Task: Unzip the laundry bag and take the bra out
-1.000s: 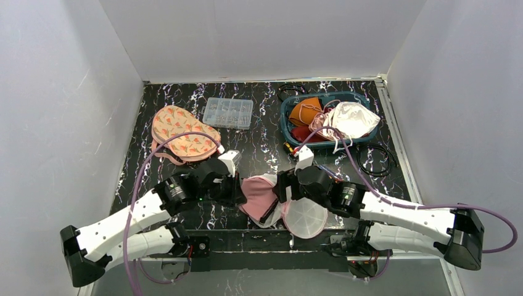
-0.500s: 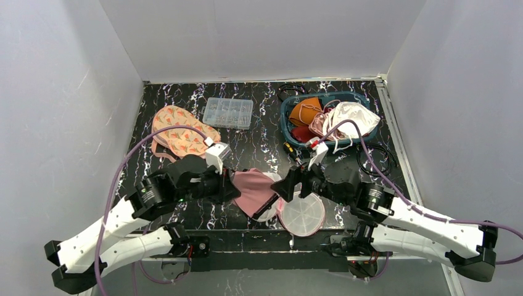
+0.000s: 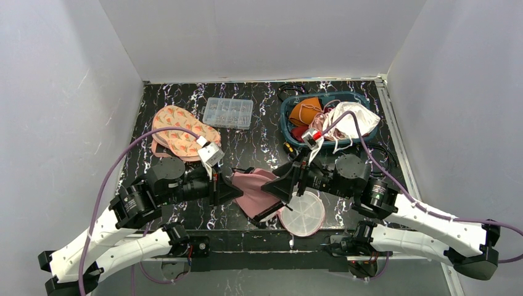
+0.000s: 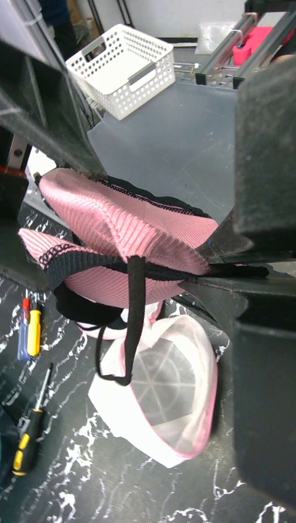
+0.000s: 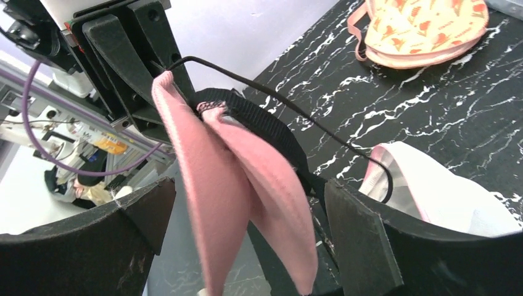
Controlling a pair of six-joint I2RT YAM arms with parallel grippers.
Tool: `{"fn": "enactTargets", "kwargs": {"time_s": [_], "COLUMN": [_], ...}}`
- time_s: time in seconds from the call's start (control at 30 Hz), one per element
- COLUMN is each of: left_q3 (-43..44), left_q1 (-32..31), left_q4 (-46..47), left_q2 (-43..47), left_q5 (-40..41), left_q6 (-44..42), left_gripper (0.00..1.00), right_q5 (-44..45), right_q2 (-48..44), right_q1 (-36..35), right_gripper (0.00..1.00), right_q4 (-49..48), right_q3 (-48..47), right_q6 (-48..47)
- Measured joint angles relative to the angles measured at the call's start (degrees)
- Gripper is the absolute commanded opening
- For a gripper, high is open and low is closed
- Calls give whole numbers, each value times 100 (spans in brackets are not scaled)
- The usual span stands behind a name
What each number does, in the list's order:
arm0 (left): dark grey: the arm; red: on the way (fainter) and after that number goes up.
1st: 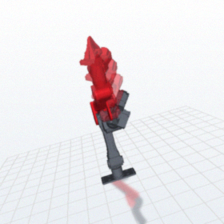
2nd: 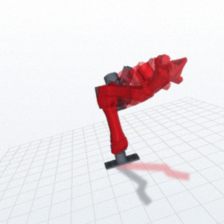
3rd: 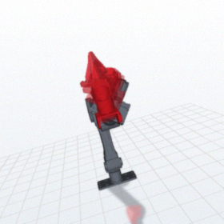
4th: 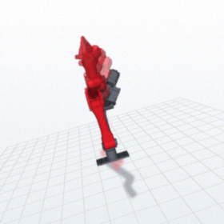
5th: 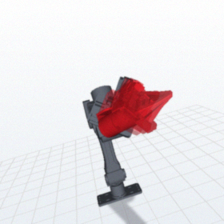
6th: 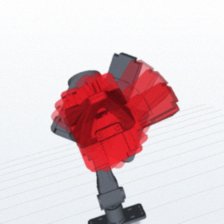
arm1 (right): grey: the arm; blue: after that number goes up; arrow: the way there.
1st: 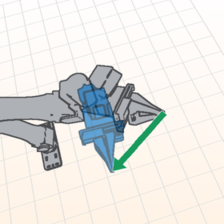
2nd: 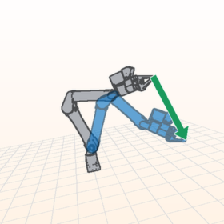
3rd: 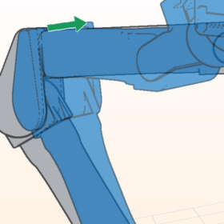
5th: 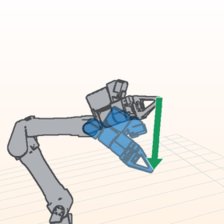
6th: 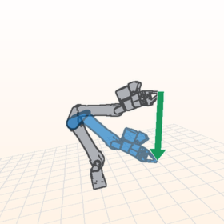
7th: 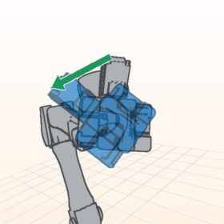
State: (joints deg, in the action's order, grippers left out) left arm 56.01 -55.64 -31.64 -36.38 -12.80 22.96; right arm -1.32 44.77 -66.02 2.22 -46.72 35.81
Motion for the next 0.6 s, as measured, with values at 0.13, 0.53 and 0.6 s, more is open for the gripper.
{"fn": "enactTargets", "kwargs": {"time_s": [0.13, 0.53, 0.6], "left_q3": [129, 146, 146], "left_q1": [0, 0, 0], "left_q4": [133, 385, 393], "left_q2": [9, 205, 192], "left_q5": [-323, -549, -509], "left_q6": [-225, -575, -595], "left_gripper": [0, 0, 0], "right_q5": [-247, -1093, -1213], "right_q2": [81, 249, 310], "right_q1": [0, 0, 0], "right_gripper": [99, 55, 41], "right_q4": [-70, -450, -588], "right_q3": [-133, -151, -149], "right_q6": [-9, 317, 417]}}
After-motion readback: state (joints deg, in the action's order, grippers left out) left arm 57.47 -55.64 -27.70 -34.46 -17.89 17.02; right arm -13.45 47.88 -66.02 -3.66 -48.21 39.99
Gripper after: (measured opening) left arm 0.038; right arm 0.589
